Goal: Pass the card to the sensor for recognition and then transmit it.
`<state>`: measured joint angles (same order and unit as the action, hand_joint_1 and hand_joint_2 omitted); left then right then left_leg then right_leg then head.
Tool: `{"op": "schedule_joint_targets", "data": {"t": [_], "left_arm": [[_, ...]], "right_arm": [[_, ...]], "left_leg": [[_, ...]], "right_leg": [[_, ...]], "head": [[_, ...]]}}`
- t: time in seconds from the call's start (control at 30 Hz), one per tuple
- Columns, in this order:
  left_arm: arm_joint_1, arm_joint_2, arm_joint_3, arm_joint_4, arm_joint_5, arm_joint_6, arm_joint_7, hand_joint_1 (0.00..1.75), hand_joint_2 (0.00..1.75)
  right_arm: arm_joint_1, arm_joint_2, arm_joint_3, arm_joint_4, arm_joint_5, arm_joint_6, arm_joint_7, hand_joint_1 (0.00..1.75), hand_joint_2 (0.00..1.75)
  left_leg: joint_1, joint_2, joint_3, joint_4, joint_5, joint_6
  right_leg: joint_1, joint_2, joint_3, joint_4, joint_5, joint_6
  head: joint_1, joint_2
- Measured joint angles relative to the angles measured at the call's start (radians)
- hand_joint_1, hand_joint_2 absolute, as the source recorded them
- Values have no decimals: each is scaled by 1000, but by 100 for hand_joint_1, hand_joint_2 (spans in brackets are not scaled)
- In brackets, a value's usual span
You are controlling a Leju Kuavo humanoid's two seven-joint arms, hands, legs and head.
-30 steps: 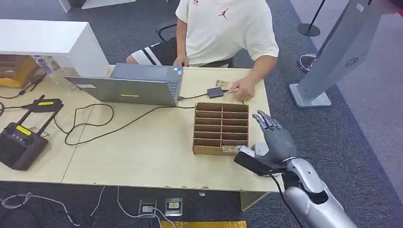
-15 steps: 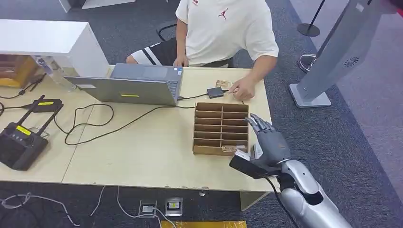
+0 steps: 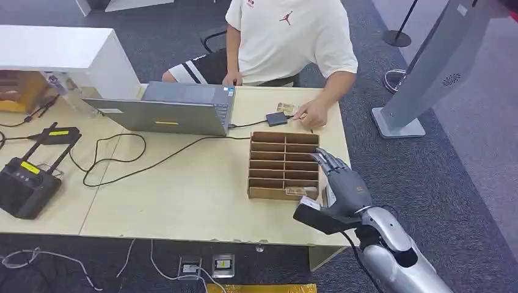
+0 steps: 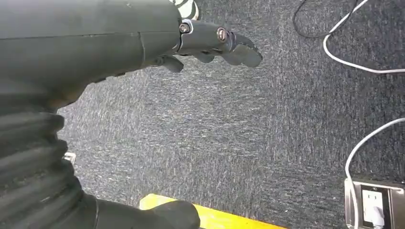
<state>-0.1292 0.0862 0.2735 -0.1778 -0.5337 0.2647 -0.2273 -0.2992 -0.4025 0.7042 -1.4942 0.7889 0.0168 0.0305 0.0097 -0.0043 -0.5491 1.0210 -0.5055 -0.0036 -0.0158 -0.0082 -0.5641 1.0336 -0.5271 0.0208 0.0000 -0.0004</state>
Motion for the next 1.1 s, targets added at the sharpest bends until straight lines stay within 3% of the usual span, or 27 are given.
{"op": "schedule_joint_targets", "data": {"t": [1.1], "left_arm": [[-4, 0, 0, 0, -6, 3, -4, 0, 175]], "right_arm": [[0, 8, 1, -4, 22, -84, -24, 0, 175]], "left_leg": [[0, 0, 0, 0, 0, 0]], "right_leg": [[0, 0, 0, 0, 0, 0]], "head": [[0, 0]]}}
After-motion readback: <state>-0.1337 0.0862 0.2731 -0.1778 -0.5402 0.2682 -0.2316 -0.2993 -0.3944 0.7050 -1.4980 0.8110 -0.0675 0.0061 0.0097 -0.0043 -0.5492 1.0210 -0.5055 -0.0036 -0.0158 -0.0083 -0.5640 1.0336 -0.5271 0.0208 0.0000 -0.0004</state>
